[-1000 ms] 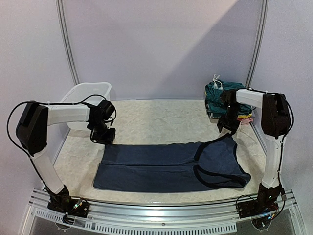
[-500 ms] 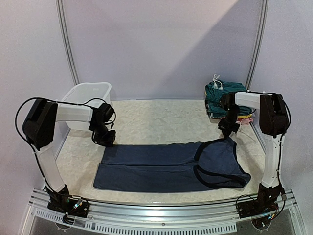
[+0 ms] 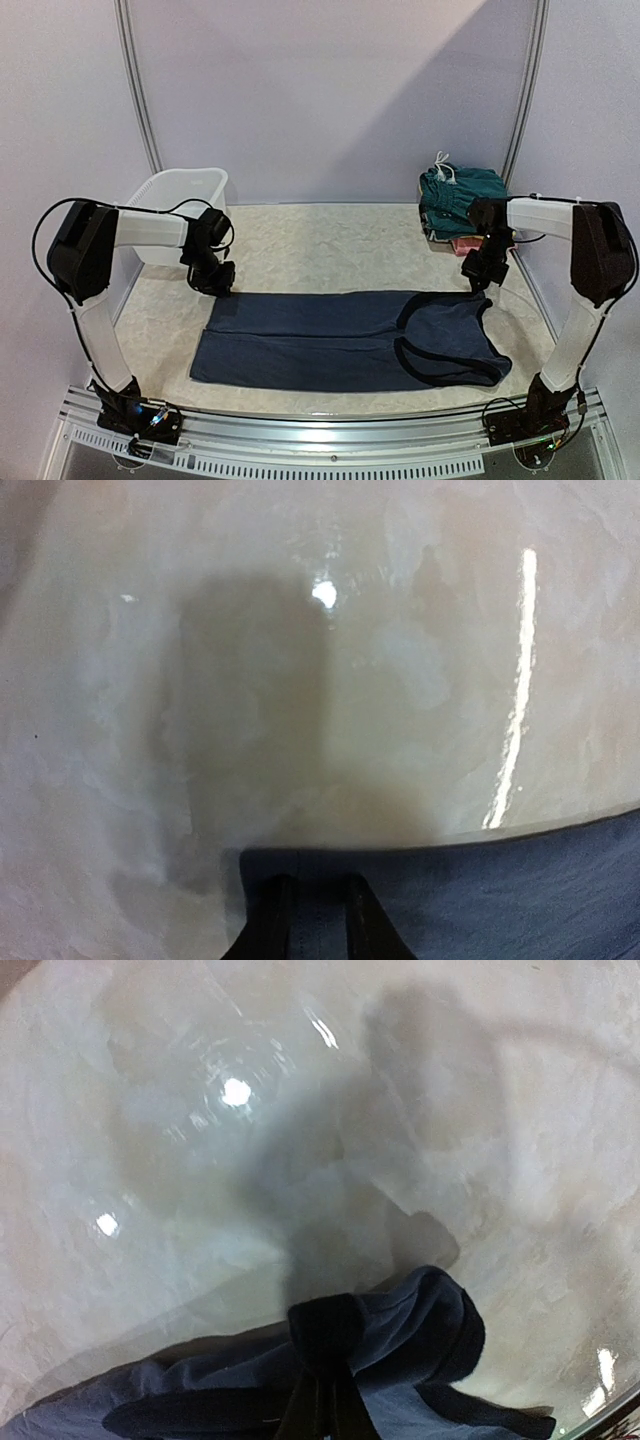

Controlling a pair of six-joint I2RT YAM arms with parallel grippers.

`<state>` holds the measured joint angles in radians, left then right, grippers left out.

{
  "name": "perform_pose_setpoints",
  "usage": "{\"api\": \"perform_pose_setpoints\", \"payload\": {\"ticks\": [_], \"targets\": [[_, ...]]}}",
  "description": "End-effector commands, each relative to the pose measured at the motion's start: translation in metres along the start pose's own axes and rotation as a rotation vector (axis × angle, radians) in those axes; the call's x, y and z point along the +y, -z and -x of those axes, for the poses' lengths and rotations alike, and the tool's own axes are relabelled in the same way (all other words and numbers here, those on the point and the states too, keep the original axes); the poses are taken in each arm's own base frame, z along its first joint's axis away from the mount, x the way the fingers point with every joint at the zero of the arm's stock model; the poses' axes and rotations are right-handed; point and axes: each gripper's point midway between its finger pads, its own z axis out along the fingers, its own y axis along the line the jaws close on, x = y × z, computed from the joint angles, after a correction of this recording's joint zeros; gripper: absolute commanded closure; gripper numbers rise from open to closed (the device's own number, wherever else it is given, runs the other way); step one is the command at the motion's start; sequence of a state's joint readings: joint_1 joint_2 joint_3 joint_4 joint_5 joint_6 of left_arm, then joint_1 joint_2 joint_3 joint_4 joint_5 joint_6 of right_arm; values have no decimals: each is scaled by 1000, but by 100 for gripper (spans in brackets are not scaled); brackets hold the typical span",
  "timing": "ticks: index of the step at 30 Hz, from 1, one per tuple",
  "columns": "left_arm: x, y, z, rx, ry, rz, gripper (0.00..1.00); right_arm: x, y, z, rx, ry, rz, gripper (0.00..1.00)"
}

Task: Fold and stack the mixed laundry pile
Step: Rotate the rectangle-folded tank top at the center of the board.

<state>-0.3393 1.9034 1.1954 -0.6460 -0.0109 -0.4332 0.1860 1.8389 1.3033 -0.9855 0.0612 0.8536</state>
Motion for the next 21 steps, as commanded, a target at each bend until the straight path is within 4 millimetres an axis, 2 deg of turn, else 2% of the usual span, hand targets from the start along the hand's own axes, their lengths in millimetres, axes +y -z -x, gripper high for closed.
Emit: {"api": "perform_pose_setpoints", "payload": {"ticks": [1, 6, 11, 14, 17, 19, 21], "targets": [[15, -23, -15, 63, 61, 31, 82, 6, 1, -9, -69, 14, 88, 100], [14, -20, -15, 60, 83, 28, 82, 17, 10, -8, -125, 45, 133, 100], [12, -12, -10, 34, 96, 17, 82, 35, 26, 11, -223, 97, 159, 100], [11, -7, -8, 20, 108, 10, 81, 31, 30, 24, -291, 112, 111, 100], [13, -3, -7, 9, 128, 10, 81, 15, 20, 23, -319, 114, 57, 100], [15, 0, -8, 0, 139, 17, 81, 2, 4, 11, -303, 105, 40, 100], [17, 2, -10, -5, 148, 19, 81, 0, -10, 0, -275, 111, 68, 100]]}}
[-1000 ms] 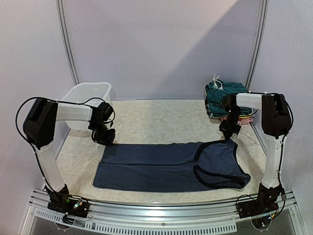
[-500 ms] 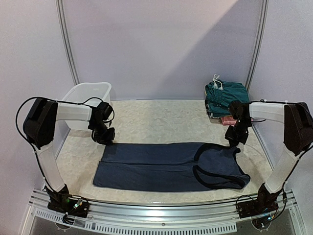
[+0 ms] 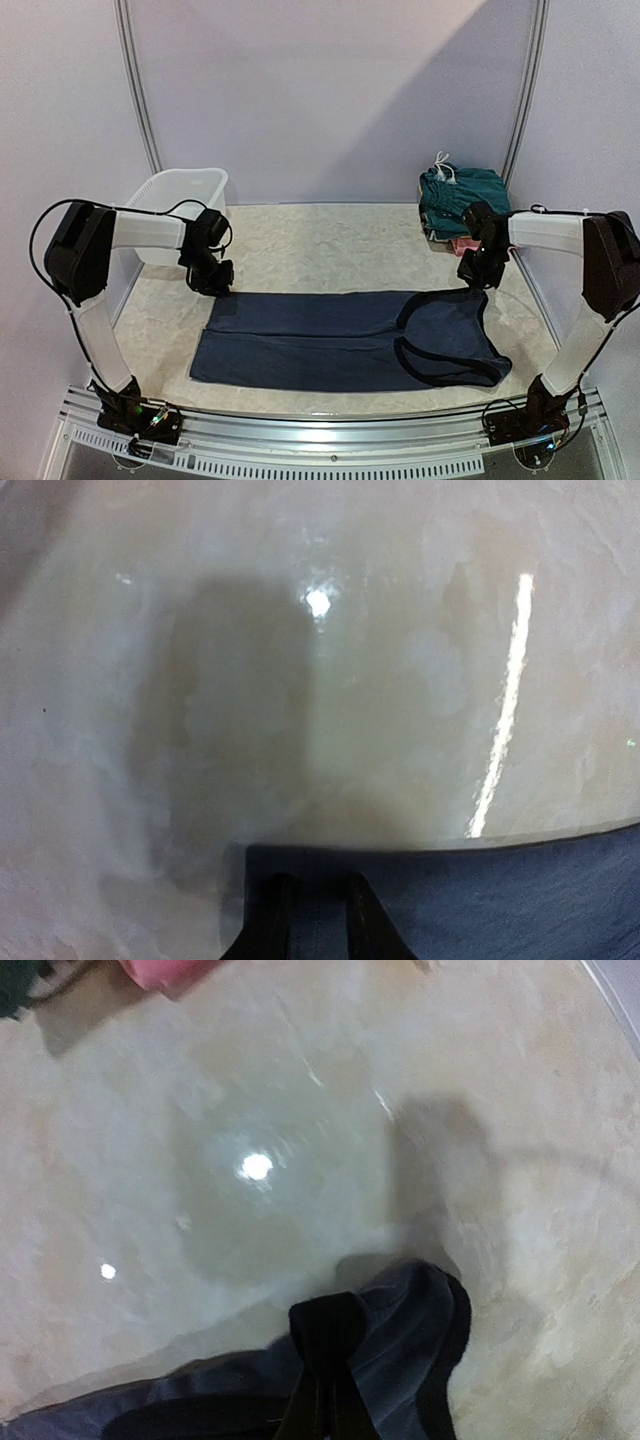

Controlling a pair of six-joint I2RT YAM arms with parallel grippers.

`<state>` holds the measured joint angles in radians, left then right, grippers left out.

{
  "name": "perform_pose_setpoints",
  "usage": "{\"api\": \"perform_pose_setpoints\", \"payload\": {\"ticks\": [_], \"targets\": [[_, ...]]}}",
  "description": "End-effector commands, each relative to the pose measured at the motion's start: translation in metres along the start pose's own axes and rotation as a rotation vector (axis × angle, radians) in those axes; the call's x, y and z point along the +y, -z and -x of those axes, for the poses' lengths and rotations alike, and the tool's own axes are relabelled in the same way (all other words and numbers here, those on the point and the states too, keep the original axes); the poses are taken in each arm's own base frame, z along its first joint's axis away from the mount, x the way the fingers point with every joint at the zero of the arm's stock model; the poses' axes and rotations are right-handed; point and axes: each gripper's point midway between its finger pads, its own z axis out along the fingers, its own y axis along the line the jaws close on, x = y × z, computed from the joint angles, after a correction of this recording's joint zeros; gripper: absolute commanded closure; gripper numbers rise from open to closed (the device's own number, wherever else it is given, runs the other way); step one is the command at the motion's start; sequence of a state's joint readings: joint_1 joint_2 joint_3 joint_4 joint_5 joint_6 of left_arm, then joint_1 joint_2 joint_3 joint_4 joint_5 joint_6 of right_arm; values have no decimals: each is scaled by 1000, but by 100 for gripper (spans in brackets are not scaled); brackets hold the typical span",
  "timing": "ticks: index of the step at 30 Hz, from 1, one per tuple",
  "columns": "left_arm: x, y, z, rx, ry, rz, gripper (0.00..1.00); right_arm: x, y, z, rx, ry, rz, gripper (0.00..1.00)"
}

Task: Fold and stack the mixed laundry pile
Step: Rotate the rectangle-folded tank top at the center of the board.

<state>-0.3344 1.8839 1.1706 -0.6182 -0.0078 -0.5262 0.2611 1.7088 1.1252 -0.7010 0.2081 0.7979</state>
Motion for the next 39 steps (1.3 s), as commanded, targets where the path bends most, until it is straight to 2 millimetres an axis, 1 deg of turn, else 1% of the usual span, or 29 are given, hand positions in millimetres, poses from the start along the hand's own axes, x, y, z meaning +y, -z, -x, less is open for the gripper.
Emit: {"api": "perform_pose_setpoints", "payload": {"ticks": [1, 3, 4, 6, 8, 10, 12, 13, 16, 18, 19, 20, 24, 26, 28, 31, 33, 36, 39], "targets": [[17, 2, -10, 13, 53, 30, 81, -17, -17, -24, 7, 23, -7, 99], [18, 4, -13, 10, 56, 27, 81, -14, -24, -31, 27, 40, 17, 94], [18, 5, -14, 8, 57, 27, 80, -12, -25, -31, 29, 47, 24, 90], [19, 9, -14, 1, 59, 23, 79, -7, -24, -27, 25, 64, 33, 85], [19, 15, -14, -10, 58, 20, 78, -5, -18, -21, 22, 86, 28, 80], [19, 23, -11, -28, 57, 20, 76, -1, -8, -13, 10, 104, 32, 73], [20, 32, -9, -46, 55, 24, 74, 0, 5, -8, 1, 110, 39, 70], [20, 38, -6, -60, 51, 26, 73, 1, 17, -4, -11, 111, 55, 68], [21, 56, -1, -101, 29, 37, 69, -4, 44, -10, 1, 106, 94, 65], [17, 66, 1, -119, -3, 28, 66, -9, 54, -28, 45, 101, 125, 64], [14, 68, 1, -119, -22, 19, 66, -11, 60, -39, 62, 98, 146, 64], [10, 69, 1, -119, -45, 14, 66, -14, 60, -53, 85, 93, 155, 64], [-8, 65, -1, -111, -146, 7, 66, -14, 67, -110, 152, 121, 198, 64], [-22, 61, -3, -100, -190, -9, 66, -10, 69, -133, 196, 126, 231, 64], [-35, 55, -4, -81, -222, -31, 66, -7, 68, -152, 236, 127, 241, 64], [-50, 43, -5, -48, -257, -40, 66, -1, 63, -172, 285, 137, 238, 64], [-55, 35, -7, -25, -274, -34, 67, 1, 54, -184, 318, 155, 205, 64], [-57, 21, -10, 9, -280, -23, 67, 6, 44, -195, 354, 177, 171, 64], [-52, 11, -16, 43, -284, 3, 68, 6, 29, -204, 391, 192, 123, 64]]}}
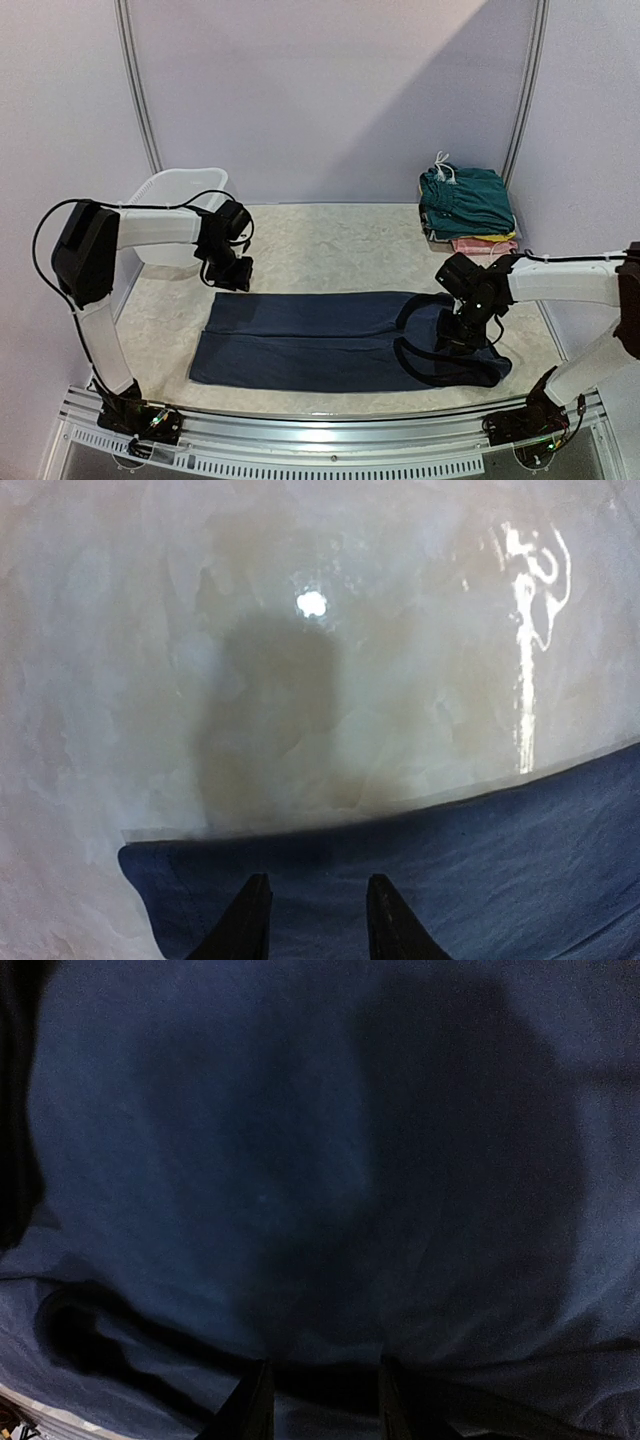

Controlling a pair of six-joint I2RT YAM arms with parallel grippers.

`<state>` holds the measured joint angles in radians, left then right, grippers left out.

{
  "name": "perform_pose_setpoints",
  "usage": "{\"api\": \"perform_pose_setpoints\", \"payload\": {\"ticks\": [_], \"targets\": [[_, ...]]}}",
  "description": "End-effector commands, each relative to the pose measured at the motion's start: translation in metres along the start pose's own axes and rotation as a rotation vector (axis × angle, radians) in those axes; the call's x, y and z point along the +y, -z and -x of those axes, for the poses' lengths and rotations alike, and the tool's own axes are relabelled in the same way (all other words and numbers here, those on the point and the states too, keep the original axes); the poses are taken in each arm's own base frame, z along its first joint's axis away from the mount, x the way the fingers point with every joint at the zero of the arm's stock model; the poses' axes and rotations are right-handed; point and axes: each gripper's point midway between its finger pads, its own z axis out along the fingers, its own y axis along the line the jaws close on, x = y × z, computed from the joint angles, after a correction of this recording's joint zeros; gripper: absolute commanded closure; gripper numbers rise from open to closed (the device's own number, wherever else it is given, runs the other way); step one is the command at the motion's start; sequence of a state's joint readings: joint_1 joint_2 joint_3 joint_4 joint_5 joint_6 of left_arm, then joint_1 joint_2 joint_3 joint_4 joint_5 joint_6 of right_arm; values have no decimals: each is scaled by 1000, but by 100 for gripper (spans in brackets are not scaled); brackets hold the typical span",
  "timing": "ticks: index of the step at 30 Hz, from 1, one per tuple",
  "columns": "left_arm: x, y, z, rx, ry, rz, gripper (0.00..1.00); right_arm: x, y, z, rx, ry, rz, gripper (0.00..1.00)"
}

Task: Fold and stack the mixed laundry pile
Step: Rotate the rectangle-folded tank top at the center of the board.

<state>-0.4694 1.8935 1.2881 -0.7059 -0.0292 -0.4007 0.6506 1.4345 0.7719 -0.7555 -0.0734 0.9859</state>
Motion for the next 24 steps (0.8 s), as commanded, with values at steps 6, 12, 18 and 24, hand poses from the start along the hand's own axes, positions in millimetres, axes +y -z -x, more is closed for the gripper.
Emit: {"api": "perform_pose_setpoints", "payload": {"ticks": [6, 12, 18, 24], "targets": [[10, -23, -30, 114, -36, 47, 69, 6, -34, 0, 89, 15, -112, 65], [25, -25, -51, 142, -16, 92, 71, 17, -44, 17, 105, 77, -192, 65], [53, -15, -77, 155, 62, 148, 71, 48, -63, 48, 123, 154, -229, 65], [67, -1, -105, 169, 142, 165, 72, 99, -70, 95, 102, 224, -169, 65]]}}
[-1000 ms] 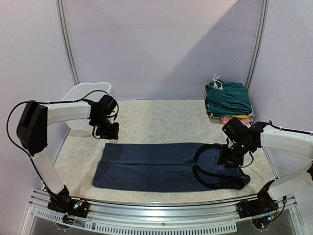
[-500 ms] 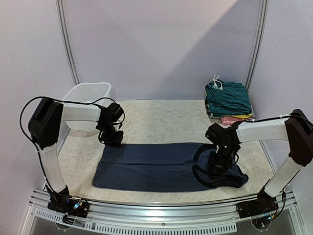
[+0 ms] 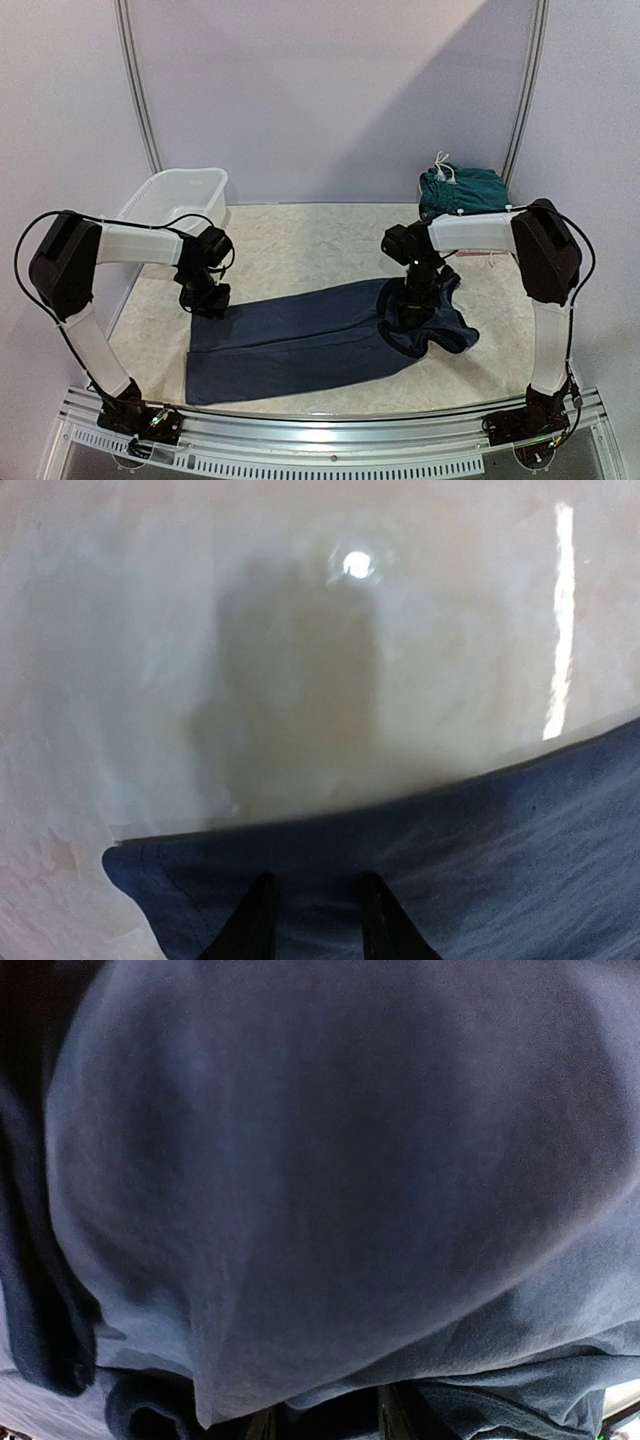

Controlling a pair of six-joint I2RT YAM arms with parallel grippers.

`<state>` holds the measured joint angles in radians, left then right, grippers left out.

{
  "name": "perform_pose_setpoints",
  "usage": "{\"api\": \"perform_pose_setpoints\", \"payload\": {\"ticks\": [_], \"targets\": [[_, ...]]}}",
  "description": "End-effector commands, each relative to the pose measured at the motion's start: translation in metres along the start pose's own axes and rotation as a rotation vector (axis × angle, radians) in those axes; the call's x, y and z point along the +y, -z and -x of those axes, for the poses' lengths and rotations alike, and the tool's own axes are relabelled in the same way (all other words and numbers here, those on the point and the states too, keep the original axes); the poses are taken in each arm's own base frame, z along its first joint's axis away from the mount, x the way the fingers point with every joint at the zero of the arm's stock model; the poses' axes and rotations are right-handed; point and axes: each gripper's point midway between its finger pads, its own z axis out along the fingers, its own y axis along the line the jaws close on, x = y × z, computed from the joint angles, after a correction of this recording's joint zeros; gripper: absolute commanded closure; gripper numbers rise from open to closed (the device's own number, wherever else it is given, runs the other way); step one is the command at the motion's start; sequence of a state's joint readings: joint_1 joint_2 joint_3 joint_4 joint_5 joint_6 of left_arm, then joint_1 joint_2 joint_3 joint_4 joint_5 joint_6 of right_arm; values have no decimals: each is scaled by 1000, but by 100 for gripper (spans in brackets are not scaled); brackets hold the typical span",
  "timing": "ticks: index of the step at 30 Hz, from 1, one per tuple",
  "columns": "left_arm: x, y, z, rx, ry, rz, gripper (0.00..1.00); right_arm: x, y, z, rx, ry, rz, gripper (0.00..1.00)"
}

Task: Fold and stack the mixed laundry pile
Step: Rotate the rectangle-folded tank top at the center of the board.

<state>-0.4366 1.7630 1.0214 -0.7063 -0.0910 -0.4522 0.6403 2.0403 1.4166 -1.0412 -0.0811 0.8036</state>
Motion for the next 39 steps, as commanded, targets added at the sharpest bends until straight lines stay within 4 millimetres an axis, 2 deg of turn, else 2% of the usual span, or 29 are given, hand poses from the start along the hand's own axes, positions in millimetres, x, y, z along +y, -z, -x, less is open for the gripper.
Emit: {"api": "perform_pose_setpoints", "payload": {"ticks": [1, 4, 6, 7, 8, 9, 13, 17, 20, 25, 32, 36, 38, 39], "targets": [[22, 1, -35, 70, 79, 50, 72, 30, -29, 54, -58, 78, 15, 66], [26, 4, -49, 83, 119, 49, 72, 60, -20, 80, -75, 131, 75, 66], [28, 6, -59, 96, 149, 42, 72, 78, -26, 97, -65, 159, 108, 66], [27, 6, -65, 104, 161, 34, 72, 87, -21, 107, -78, 173, 129, 66], [27, 7, -69, 110, 172, 29, 72, 91, -27, 117, -68, 170, 136, 66], [27, 8, -74, 113, 182, 22, 72, 98, -22, 126, -72, 179, 167, 67], [20, 7, -94, 133, 215, -12, 72, 104, -24, 165, -89, 148, 249, 68], [7, 4, -114, 150, 255, -52, 72, 104, -16, 201, -146, 127, 338, 68], [-9, 0, -125, 162, 288, -108, 72, 95, -11, 231, -197, 98, 393, 68], [-46, 1, -129, 169, 301, -185, 72, 87, 3, 273, -301, 53, 491, 66], [-119, 9, -122, 177, 236, -254, 72, 80, 11, 320, -402, -3, 613, 63], [-151, 24, -121, 155, 195, -266, 73, 84, 26, 327, -446, 38, 652, 61], [-153, 39, -119, 118, 160, -242, 73, 87, 40, 321, -444, 59, 673, 58], [-149, 48, -118, 95, 148, -225, 72, 90, 53, 318, -450, 71, 688, 55]]}}
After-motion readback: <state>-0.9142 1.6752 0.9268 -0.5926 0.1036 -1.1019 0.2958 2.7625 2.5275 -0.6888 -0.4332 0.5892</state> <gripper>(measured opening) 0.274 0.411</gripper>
